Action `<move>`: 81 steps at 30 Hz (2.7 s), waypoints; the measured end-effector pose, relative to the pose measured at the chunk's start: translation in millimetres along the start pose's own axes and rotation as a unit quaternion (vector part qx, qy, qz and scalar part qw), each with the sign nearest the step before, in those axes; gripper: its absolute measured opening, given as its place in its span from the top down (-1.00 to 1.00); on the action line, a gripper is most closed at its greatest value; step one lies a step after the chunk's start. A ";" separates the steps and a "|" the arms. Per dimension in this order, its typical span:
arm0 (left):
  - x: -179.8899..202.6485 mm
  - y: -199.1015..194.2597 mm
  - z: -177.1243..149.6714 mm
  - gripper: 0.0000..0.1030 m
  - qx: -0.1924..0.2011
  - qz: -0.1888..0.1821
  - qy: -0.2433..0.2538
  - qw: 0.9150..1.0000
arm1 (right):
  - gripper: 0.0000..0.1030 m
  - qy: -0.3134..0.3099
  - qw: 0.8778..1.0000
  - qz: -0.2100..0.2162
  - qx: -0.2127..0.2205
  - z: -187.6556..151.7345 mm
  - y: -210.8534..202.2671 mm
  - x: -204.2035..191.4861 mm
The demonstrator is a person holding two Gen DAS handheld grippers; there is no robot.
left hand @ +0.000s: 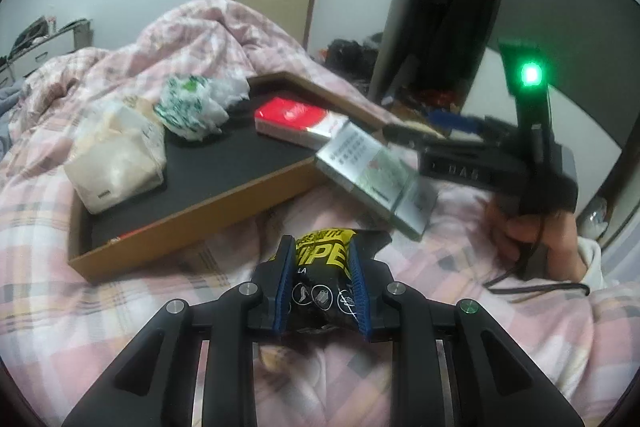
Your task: Organize soft objects
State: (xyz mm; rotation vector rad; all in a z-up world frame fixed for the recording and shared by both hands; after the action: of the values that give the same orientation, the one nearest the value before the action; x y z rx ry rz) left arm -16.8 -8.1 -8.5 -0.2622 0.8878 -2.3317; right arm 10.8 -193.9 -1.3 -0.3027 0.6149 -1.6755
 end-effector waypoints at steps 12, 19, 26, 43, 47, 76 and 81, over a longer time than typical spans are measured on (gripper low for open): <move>19.6 -21.4 7.0 0.56 0.039 0.028 0.050 0.998 | -0.60 0.000 1.000 0.001 0.001 0.4 -0.7 0.3; 13.1 -38.6 8.6 -0.58 0.086 0.053 0.033 0.994 | -0.60 0.000 1.000 0.001 0.001 0.3 -0.4 0.7; -13.9 -47.2 7.6 -0.58 0.097 0.169 -0.021 0.981 | -0.60 0.000 1.000 0.002 0.002 0.5 -0.5 0.8; -73.9 -22.2 -26.3 -0.58 0.059 0.184 -0.172 0.966 | -0.60 -0.031 0.993 -0.058 0.100 0.8 -32.6 -14.1; -71.3 -20.8 -25.4 -0.58 0.056 0.185 -0.167 0.967 | -0.60 -0.054 0.988 -0.073 0.126 0.1 -36.7 -22.6; -67.8 -18.1 -24.8 -0.58 0.048 0.185 -0.163 0.968 | -0.78 0.050 0.957 -0.204 0.199 57.1 -139.2 38.1; -68.2 -16.8 -27.7 -0.58 0.046 0.185 -0.164 0.968 | -0.79 0.087 0.941 -0.217 0.243 63.0 -173.2 59.4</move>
State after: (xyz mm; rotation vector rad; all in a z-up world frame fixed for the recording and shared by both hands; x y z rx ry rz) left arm 18.0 58.4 -16.0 -0.3934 0.6040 -1.9071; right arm -112.0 -249.3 137.8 0.0804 0.2486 -2.2321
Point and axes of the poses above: each gripper's, at about its wrist camera, not at the fingertips, and y roughly the way its jaws point, x to its right, z to its top, the point moved 1 cm from there along y, roughly the way its jaws point, and after that the axes turned 15 degrees about y, right-handed, at the moved point
